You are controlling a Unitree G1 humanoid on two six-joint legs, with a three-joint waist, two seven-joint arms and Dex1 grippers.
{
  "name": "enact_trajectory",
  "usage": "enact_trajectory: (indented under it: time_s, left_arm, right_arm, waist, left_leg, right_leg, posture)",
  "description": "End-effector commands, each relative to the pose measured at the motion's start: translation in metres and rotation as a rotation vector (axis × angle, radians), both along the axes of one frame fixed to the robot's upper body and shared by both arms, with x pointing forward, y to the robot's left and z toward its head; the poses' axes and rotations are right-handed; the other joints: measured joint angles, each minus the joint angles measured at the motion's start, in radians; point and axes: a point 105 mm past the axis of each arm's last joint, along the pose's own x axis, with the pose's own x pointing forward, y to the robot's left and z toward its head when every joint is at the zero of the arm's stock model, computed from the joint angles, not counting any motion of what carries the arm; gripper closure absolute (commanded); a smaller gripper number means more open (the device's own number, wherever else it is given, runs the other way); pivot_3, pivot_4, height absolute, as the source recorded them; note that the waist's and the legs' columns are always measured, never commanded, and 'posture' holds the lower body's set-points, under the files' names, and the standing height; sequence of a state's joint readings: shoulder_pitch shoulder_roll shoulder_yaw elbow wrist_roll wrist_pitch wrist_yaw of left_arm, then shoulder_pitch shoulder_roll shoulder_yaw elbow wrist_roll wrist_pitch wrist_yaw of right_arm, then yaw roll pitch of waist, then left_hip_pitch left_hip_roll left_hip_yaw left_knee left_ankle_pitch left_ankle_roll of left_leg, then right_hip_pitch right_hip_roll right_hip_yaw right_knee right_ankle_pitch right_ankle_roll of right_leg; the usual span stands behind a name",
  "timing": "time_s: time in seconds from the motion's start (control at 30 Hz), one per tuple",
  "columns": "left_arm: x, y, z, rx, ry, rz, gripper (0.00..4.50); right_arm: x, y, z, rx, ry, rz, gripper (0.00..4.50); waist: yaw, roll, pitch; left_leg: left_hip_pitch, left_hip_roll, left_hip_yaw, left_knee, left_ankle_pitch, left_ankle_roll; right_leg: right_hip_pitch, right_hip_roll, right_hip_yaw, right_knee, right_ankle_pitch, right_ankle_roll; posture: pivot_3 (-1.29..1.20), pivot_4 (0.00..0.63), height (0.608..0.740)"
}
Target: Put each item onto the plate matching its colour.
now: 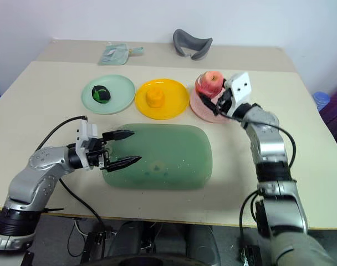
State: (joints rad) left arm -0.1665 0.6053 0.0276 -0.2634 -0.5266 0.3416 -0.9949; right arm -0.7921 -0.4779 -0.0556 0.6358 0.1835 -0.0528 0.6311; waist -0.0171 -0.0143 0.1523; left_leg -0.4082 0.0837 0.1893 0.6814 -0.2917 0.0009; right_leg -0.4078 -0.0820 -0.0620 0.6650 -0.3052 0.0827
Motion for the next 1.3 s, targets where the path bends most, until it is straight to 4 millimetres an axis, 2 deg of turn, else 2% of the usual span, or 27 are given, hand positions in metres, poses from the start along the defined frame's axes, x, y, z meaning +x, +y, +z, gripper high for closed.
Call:
enact_trajectory:
  time_s: [0.03,0.13,0.2,0.23,0.43,0.63,0.7,0.8,0.9,1.07,1.17,1.3]
  left_arm:
    - [-0.003,0.001,0.01,0.002,-0.069,0.033,0.0]
    - [-0.005,0.004,0.009,-0.001,-0.078,0.067,0.0]
    - [-0.007,0.006,0.009,-0.001,-0.081,0.092,0.0]
    - [-0.007,0.007,0.008,-0.003,-0.079,0.108,0.0]
    - [-0.005,0.013,0.011,-0.035,-0.107,0.224,0.0]
    - [0.011,0.028,0.019,-0.003,-0.291,0.374,0.0]
    - [0.016,0.032,0.017,-0.004,-0.303,0.393,0.0]
    - [0.018,0.036,0.015,0.009,-0.292,0.381,0.0]
    - [0.019,0.041,0.012,0.007,-0.255,0.379,0.0]
    - [0.009,0.044,0.007,0.028,-0.194,0.334,0.0]
    - [0.002,0.049,0.006,0.049,-0.163,0.309,0.0]
    - [-0.008,0.059,0.009,0.068,-0.152,0.3,0.0]
  right_arm:
    - [0.02,-0.008,0.0,-0.022,-0.009,-0.077,1.09]
    - [0.03,-0.013,-0.008,-0.041,0.035,-0.138,1.09]
    - [0.034,-0.014,-0.012,-0.046,0.062,-0.161,0.17]
    - [0.035,-0.014,-0.013,-0.044,0.071,-0.166,0.05]
    - [0.035,-0.023,-0.002,-0.071,0.022,-0.192,0.05]
    - [0.018,-0.041,0.01,-0.057,-0.067,-0.122,0.05]
    - [0.005,-0.047,0.01,-0.047,-0.101,-0.093,0.05]
    - [-0.033,-0.046,0.003,-0.069,-0.13,-0.015,0.05]
    - [-0.071,-0.041,-0.005,-0.069,-0.097,0.014,0.05]
    - [-0.118,-0.031,-0.02,-0.048,-0.016,0.02,0.05]
    - [-0.138,-0.025,-0.024,-0.02,0.022,0.032,0.05]
    - [-0.154,-0.022,-0.028,-0.001,0.034,0.004,0.05]
  waist:
    - [-0.002,0.001,0.0]
    - [-0.007,0.002,0.001]
    - [-0.008,0.003,0.002]
    - [-0.008,0.004,0.002]
    - [-0.006,0.005,0.003]
    - [0.002,0.006,0.004]
    - [0.002,0.006,0.003]
    - [0.007,0.006,0.003]
    - [0.004,0.007,0.003]
    - [-0.002,0.007,0.003]
    - [0.002,0.007,0.003]
    - [0.004,0.007,0.003]
  left_leg:
    - [0.0,0.0,0.0,0.0,0.0,0.0]
    - [0.0,0.0,0.0,-0.001,0.0,0.0]
    - [0.0,0.0,0.0,-0.001,0.0,0.0]
    - [0.0,0.001,0.0,-0.001,0.0,0.0]
    - [0.0,0.001,0.0,-0.001,0.0,0.0]
    - [0.0,0.0,0.0,-0.001,0.0,0.0]
    - [0.0,0.001,0.001,0.0,0.0,0.0]
    - [0.0,0.001,0.0,-0.001,0.0,0.0]
    - [0.0,0.001,-0.001,-0.001,0.0,0.0]
    - [0.001,0.001,-0.001,-0.001,0.0,0.0]
    - [0.001,0.001,-0.001,-0.001,0.0,0.0]
    - [0.001,0.001,-0.001,-0.001,0.0,0.0]
  right_leg:
    - [0.0,0.0,0.0,0.0,0.0,0.0]
    - [-0.001,0.0,0.001,0.0,0.0,0.0]
    - [-0.001,0.0,0.001,0.0,0.0,0.0]
    - [-0.001,0.0,0.001,0.0,0.0,0.0]
    - [-0.001,0.0,0.002,0.001,0.0,0.0]
    - [-0.001,-0.001,0.002,0.0,0.0,0.0]
    - [0.0,0.0,0.001,0.0,0.0,0.0]
    - [0.0,0.0,0.001,0.0,0.0,0.0]
    - [-0.001,-0.001,0.002,0.0,0.0,0.0]
    - [-0.001,0.0,0.002,0.001,0.0,0.0]
    - [-0.001,0.0,0.002,0.001,0.0,0.0]
    - [0.0,0.0,0.002,0.0,0.0,0.0]
  posture:
    - [0.0,0.15,0.74]
    - [0.0,0.15,0.74]
    - [0.0,0.15,0.74]
    - [0.0,0.15,0.74]
    - [0.0,0.15,0.74]
    - [0.0,0.15,0.74]
    - [0.0,0.15,0.74]
    - [0.0,0.15,0.74]
    - [0.0,0.15,0.74]
    - [0.0,0.15,0.74]
    - [0.0,0.15,0.74]
    - [0.0,0.15,0.74]
